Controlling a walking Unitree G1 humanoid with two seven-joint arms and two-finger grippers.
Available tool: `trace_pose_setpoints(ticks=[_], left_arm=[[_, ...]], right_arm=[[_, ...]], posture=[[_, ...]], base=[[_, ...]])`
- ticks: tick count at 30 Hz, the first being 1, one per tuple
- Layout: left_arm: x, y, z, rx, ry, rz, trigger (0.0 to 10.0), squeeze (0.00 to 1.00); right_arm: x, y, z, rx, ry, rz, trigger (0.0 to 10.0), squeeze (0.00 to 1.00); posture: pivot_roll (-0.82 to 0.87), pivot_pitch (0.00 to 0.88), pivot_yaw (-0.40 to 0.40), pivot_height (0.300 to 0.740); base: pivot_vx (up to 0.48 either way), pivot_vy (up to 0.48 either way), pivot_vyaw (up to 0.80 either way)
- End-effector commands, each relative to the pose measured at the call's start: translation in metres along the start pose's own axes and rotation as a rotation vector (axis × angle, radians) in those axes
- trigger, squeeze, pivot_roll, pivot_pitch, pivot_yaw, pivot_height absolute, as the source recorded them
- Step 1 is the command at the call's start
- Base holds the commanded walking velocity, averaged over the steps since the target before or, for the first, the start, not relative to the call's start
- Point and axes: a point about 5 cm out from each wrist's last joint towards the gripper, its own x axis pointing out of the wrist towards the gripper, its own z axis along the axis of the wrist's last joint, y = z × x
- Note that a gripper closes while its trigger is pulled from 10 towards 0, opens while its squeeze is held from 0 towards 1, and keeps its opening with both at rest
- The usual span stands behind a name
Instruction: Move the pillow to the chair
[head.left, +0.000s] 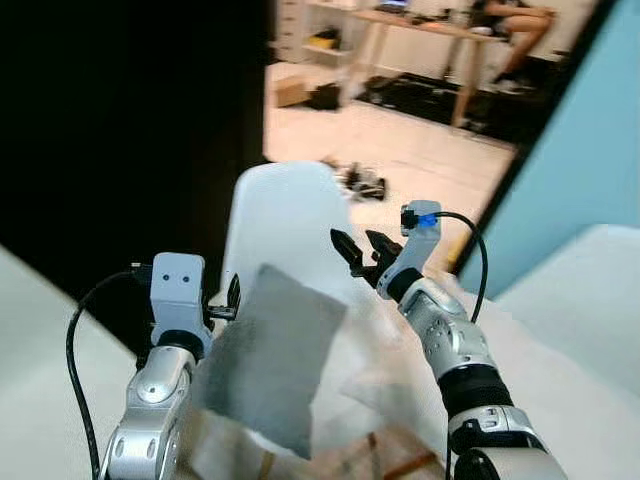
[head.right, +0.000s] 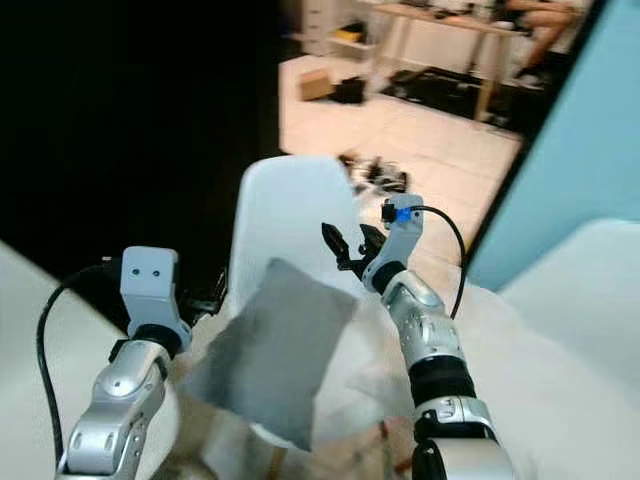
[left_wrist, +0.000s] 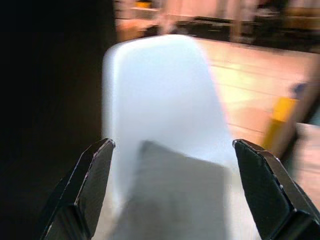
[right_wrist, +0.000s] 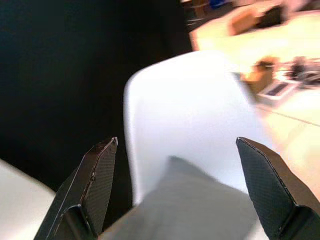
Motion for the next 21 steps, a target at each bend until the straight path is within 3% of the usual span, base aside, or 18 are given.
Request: trace_pose_setpoints(ticks=[1, 21], left_arm=[[0.0002, -0.0018, -0.0023, -0.013, 0.005, -0.008, 10.0, 0.0], [0.0012, -0.0018, -0.0029, -0.013, -0.001, -0.013, 10.0, 0.0]], right_arm=[[0.0005, -0.0006, -0.0018, 0.022, 0.006, -0.004, 10.0, 0.0], [0.0014, 0.0001, -0.0019, 0.021, 0.007, 0.0, 10.0, 0.0]], posture=[[0.0, 0.0, -0.103, 0.74], [0.0, 0.0, -0.104, 0.74]], base=[[0.0, 0.0, -0.68], [0.0, 0.0, -0.67]])
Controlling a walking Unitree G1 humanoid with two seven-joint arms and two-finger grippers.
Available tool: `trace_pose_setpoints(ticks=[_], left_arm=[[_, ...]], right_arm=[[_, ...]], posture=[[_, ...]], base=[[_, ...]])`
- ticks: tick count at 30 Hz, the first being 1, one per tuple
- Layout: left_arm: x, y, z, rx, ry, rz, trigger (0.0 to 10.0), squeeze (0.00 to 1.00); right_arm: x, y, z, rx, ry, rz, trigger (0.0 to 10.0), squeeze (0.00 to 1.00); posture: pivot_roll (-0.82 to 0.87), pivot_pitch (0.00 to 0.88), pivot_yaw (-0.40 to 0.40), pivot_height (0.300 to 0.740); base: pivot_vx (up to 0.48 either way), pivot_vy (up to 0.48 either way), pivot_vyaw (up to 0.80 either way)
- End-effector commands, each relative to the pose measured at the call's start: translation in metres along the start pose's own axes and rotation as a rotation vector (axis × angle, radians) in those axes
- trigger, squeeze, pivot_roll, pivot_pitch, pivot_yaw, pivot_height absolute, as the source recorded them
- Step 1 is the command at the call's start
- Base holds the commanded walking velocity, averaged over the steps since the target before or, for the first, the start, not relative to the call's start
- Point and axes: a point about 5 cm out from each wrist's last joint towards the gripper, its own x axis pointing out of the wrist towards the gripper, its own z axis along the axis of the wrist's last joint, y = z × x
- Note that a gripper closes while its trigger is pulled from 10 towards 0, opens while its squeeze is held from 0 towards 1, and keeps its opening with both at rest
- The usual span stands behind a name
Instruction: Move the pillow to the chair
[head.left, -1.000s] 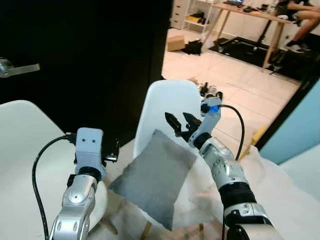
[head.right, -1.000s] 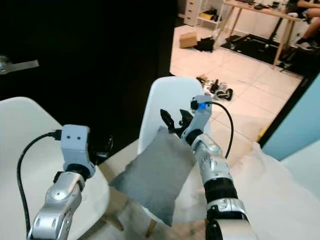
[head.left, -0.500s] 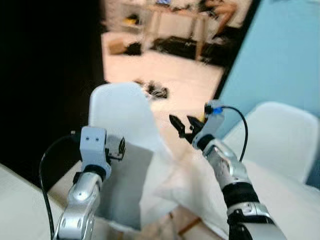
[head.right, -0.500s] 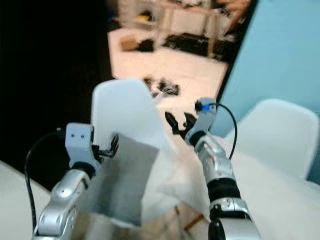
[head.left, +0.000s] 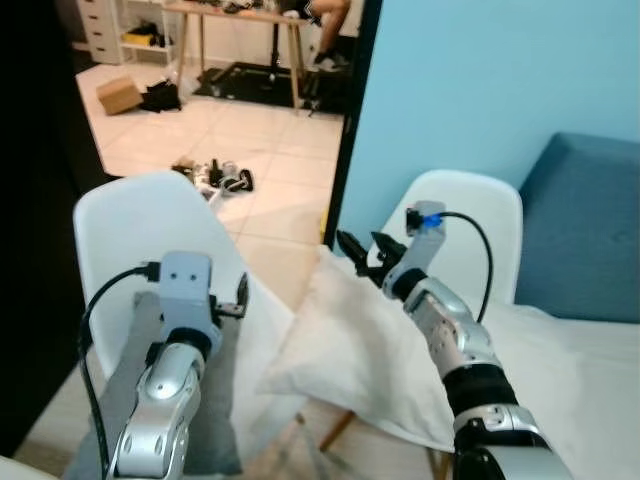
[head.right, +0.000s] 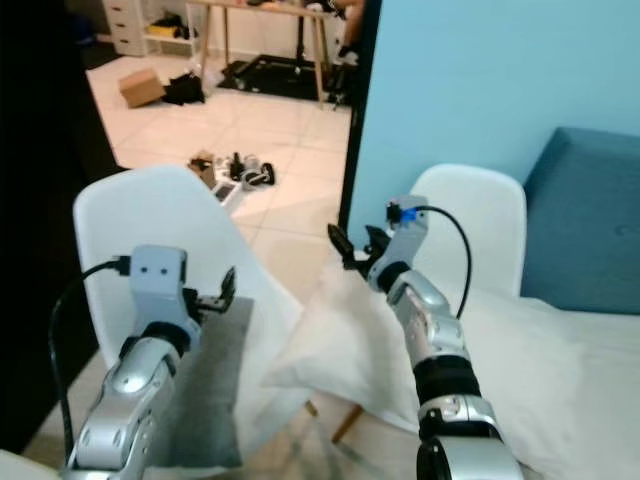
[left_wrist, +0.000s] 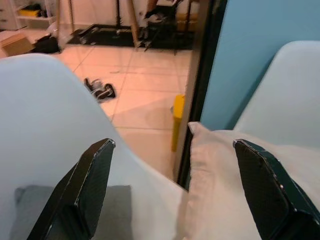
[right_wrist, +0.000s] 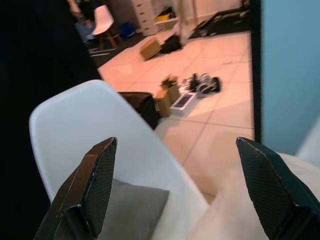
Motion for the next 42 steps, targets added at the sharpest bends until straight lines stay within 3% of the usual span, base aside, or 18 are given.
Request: trace_pose_setpoints(ticks=[1, 19, 20, 22, 23, 24, 25, 26, 27, 28, 29, 30, 32, 34, 42], left_arm=[[0.0, 0.0, -0.003, -0.003, 0.012, -0.002, 10.0, 0.0], [0.0, 0.0, -0.003, 0.015, 0.008, 0.003, 10.0, 0.0], [-0.001, 0.0, -0.002, 0.055, 0.007, 0.01, 10.0, 0.0], [-0.005, -0.004, 0.003, 0.357, -0.01, 0.025, 10.0, 0.0], [-0.007, -0.006, 0.005, 0.469, -0.024, 0.028, 10.0, 0.0], [-0.009, -0.015, 0.005, 0.638, -0.056, -0.037, 10.0, 0.0], [-0.011, -0.021, 0.003, 0.737, -0.075, -0.088, 10.0, 0.0], [-0.011, -0.021, 0.003, 0.737, -0.075, -0.088, 10.0, 0.0], [-0.013, -0.026, 0.0, 0.858, -0.098, -0.114, 10.0, 0.0], [-0.013, -0.026, 0.0, 0.858, -0.098, -0.114, 10.0, 0.0], [-0.015, -0.032, -0.002, 1.017, -0.14, -0.118, 10.0, 0.0], [-0.016, -0.034, -0.002, 1.11, -0.172, -0.108, 10.0, 0.0], [-0.017, -0.037, -0.003, 1.157, -0.193, -0.116, 10.0, 0.0], [-0.017, -0.042, -0.016, 1.055, -0.117, -0.22, 10.0, 0.0], [-0.016, -0.044, -0.022, 1.021, -0.032, -0.29, 10.0, 0.0]], right_arm=[[0.0, -0.001, -0.001, 0.018, 0.002, -0.003, 10.0, 0.0], [0.0, -0.001, -0.001, 0.018, 0.003, -0.007, 10.0, 0.0], [0.0, -0.001, -0.002, 0.017, 0.003, -0.007, 10.0, 0.0], [0.0, -0.001, -0.002, 0.015, 0.003, -0.008, 10.0, 0.0], [-0.001, -0.001, -0.002, 0.015, 0.003, -0.008, 10.0, 0.0], [-0.001, -0.001, -0.002, 0.015, 0.003, -0.008, 10.0, 0.0], [-0.001, -0.002, -0.002, 0.015, 0.004, -0.008, 10.0, 0.0], [-0.001, -0.002, -0.002, 0.015, 0.004, -0.008, 10.0, 0.0], [-0.001, -0.002, -0.002, 0.016, 0.004, -0.008, 10.0, 0.0], [-0.001, -0.002, -0.002, 0.016, 0.004, -0.008, 10.0, 0.0], [-0.001, -0.002, -0.002, 0.018, 0.004, -0.008, 10.0, 0.0], [-0.001, -0.002, -0.002, 0.019, 0.003, -0.008, 10.0, 0.0], [-0.001, -0.001, -0.003, 0.019, 0.003, -0.008, 10.0, 0.0], [-0.002, -0.001, -0.003, 0.02, 0.002, -0.008, 10.0, 0.0], [-0.002, -0.002, -0.004, 0.023, 0.002, -0.012, 10.0, 0.0]], posture=[[-0.01, 0.0, -0.104, 0.74], [-0.01, 0.0, -0.103, 0.74], [-0.01, 0.0, -0.103, 0.74], [-0.02, 0.0, -0.1, 0.74], [-0.02, 0.0, -0.1, 0.74], [-0.02, 0.0, -0.101, 0.74], [-0.02, 0.0, -0.101, 0.74], [-0.02, 0.0, -0.101, 0.74], [-0.01, 0.0, -0.103, 0.74], [-0.01, 0.0, -0.103, 0.74], [-0.01, 0.0, -0.104, 0.74], [-0.01, 0.0, -0.104, 0.74], [-0.02, 0.0, -0.099, 0.74], [-0.02, 0.0, -0.098, 0.74], [-0.01, 0.0, -0.092, 0.74]], base=[[0.0, 0.0, -0.68], [0.0, 0.0, -0.68], [0.0, 0.0, -0.68], [0.0, 0.0, -0.67], [0.0, 0.0, -0.67], [0.0, 0.0, -0.68], [0.0, 0.0, -0.68], [0.0, 0.0, -0.68], [0.0, 0.0, -0.68], [0.0, 0.0, -0.68], [0.0, 0.0, -0.68], [0.0, 0.0, -0.68], [0.0, 0.0, -0.68], [0.0, 0.0, -0.68], [0.0, 0.0, -0.68]])
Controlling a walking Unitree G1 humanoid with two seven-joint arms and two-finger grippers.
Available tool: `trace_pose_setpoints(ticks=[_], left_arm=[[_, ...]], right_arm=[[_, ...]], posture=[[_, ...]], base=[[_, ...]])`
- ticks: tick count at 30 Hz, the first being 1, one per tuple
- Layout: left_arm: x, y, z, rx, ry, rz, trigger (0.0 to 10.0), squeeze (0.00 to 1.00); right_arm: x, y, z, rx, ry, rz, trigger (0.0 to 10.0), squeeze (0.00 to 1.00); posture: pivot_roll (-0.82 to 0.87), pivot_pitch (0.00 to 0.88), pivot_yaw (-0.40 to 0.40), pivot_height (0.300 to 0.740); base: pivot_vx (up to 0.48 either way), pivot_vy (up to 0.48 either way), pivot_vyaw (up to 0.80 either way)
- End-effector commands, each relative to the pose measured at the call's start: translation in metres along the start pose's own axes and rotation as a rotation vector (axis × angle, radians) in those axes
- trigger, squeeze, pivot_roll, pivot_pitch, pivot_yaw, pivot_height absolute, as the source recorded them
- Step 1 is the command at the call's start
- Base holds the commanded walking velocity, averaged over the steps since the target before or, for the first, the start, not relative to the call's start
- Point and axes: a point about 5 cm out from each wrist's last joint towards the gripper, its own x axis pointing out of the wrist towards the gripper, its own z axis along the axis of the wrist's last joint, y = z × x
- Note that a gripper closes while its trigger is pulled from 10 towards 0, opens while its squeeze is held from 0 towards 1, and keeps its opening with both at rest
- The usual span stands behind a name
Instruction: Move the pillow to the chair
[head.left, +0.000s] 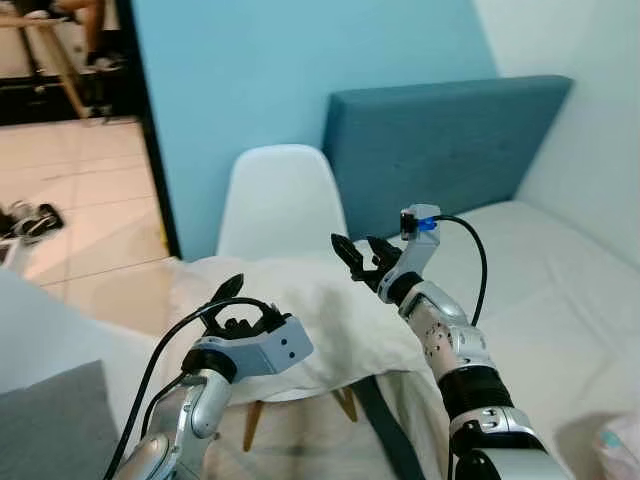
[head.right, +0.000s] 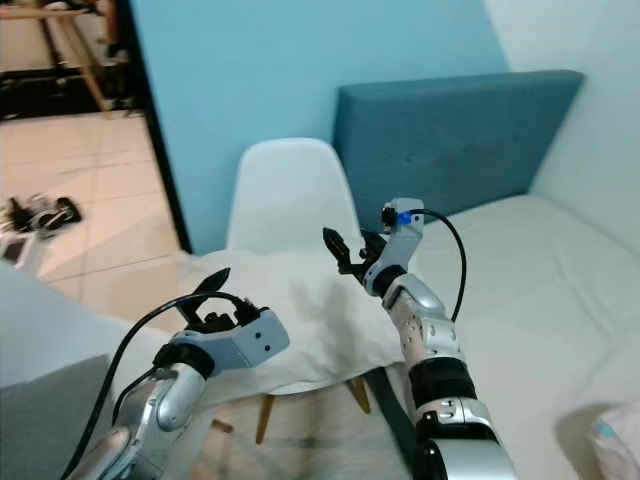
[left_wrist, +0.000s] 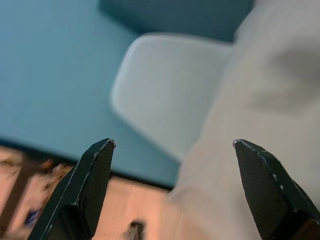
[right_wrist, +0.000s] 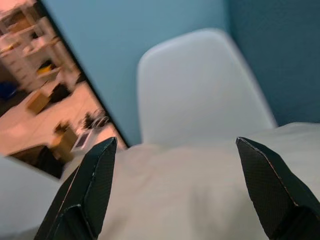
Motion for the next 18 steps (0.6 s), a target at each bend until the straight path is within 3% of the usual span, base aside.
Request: trace_pose_setpoints(ticks=[1, 4, 18], left_arm=[[-0.0001, -0.0066, -0.0044, -0.015, 0.035, -0.048, 10.0, 0.0], [0.0028, -0.01, -0.006, -0.013, 0.085, -0.082, 10.0, 0.0], [0.0055, -0.0066, -0.0043, -0.015, 0.07, -0.067, 10.0, 0.0]], right_arm=[[0.0001, 0.0009, -0.0002, 0.019, -0.01, 0.0, 10.0, 0.0], [0.0004, 0.0011, -0.0002, 0.02, -0.011, 0.0, 10.0, 0.0], [0.0039, 0.002, 0.0003, 0.022, -0.005, 0.003, 10.0, 0.0]], posture=[[-0.01, 0.0, -0.092, 0.74], [-0.02, 0.0, -0.089, 0.74], [-0.03, 0.0, -0.108, 0.74]], base=[[0.0, 0.0, -0.68], [0.0, 0.0, -0.68], [0.0, 0.0, -0.68]])
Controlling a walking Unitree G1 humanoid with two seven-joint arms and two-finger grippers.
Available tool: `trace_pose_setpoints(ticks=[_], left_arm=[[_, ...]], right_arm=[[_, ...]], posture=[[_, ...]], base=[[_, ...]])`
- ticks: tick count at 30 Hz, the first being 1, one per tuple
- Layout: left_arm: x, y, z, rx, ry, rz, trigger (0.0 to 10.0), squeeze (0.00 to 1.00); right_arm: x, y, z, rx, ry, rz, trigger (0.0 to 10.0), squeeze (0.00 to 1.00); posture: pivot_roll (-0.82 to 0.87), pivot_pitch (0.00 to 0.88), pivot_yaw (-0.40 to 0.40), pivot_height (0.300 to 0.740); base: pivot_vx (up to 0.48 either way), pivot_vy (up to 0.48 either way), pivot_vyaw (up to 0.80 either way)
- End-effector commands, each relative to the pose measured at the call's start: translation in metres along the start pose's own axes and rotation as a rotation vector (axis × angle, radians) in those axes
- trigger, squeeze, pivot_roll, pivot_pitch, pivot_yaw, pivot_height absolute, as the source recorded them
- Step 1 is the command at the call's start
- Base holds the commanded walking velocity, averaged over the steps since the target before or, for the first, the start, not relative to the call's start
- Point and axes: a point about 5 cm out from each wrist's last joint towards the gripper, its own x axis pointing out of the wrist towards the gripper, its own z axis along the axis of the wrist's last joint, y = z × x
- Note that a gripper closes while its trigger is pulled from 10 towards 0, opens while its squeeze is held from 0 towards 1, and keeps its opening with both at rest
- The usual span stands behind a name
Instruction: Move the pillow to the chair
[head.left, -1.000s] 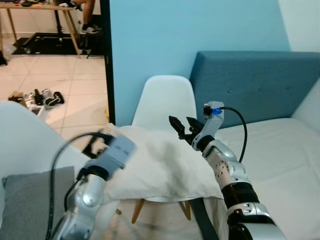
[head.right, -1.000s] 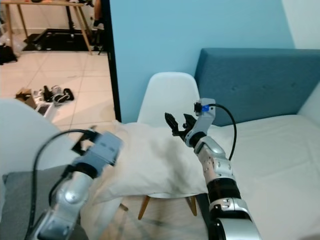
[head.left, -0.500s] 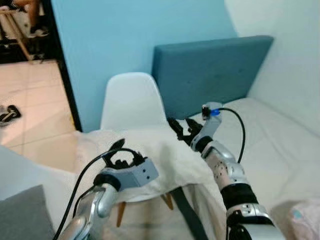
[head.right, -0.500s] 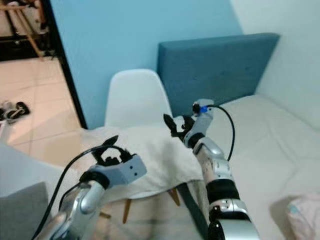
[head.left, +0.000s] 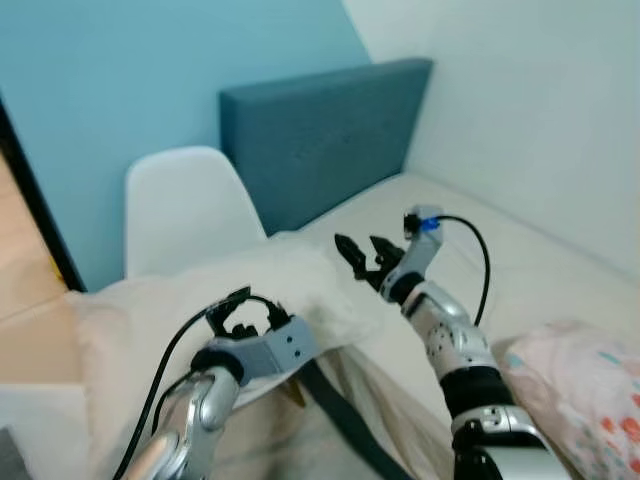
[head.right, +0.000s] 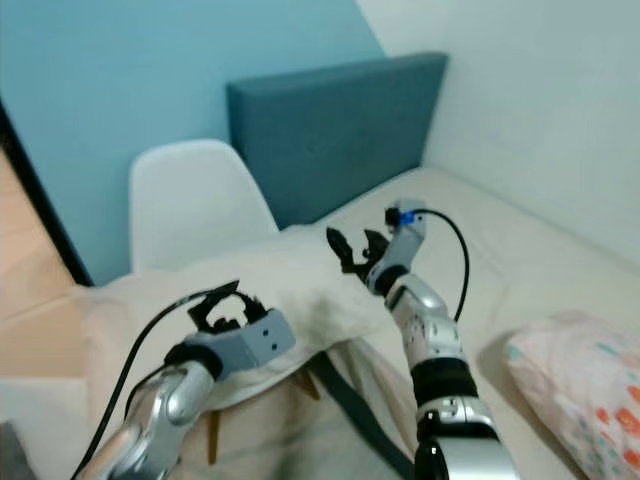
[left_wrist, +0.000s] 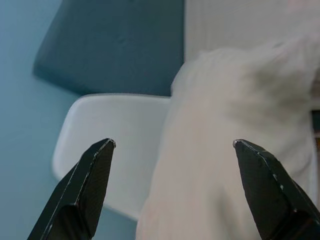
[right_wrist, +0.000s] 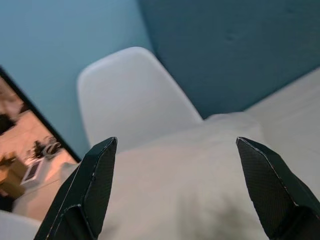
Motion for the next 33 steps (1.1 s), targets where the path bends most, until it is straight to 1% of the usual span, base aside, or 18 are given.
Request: trace_pose_setpoints(ticks=[1, 8, 11, 12, 25, 33], left_arm=[[0.0015, -0.0016, -0.0014, 0.009, 0.01, -0.014, 10.0, 0.0], [0.0032, -0.0031, -0.0031, 0.011, 0.014, -0.016, 10.0, 0.0], [0.003, -0.0036, -0.003, 0.012, 0.013, -0.018, 10.0, 0.0], [0.0028, -0.0037, -0.0017, 0.012, 0.011, -0.018, 10.0, 0.0], [0.0026, -0.0027, -0.0017, 0.014, 0.01, -0.017, 10.0, 0.0], [0.0027, -0.0025, 0.0002, 0.016, 0.008, -0.014, 10.0, 0.0]], right_arm=[[0.0017, -0.0014, 0.0015, 0.014, -0.008, -0.007, 10.0, 0.0], [0.0024, -0.0025, -0.0006, 0.023, -0.004, -0.014, 10.0, 0.0], [0.002, -0.0032, -0.0011, 0.024, -0.003, -0.016, 10.0, 0.0], [0.0013, -0.004, -0.0004, 0.024, -0.003, -0.018, 10.0, 0.0], [0.0022, -0.004, -0.0005, 0.022, -0.005, -0.021, 10.0, 0.0], [0.0023, -0.0048, 0.0006, 0.028, -0.005, -0.022, 10.0, 0.0]], posture=[[-0.02, 0.0, -0.112, 0.74], [0.01, 0.0, -0.124, 0.74], [0.0, 0.0, -0.122, 0.74], [-0.02, 0.0, -0.133, 0.74], [-0.01, 0.0, -0.133, 0.74], [0.01, 0.0, -0.154, 0.74]], base=[[0.0, 0.0, -0.68], [0.0, 0.0, -0.68], [0.0, 0.0, -0.68], [0.0, 0.0, -0.68], [0.0, 0.0, -0.68], [0.0, 0.0, -0.68]])
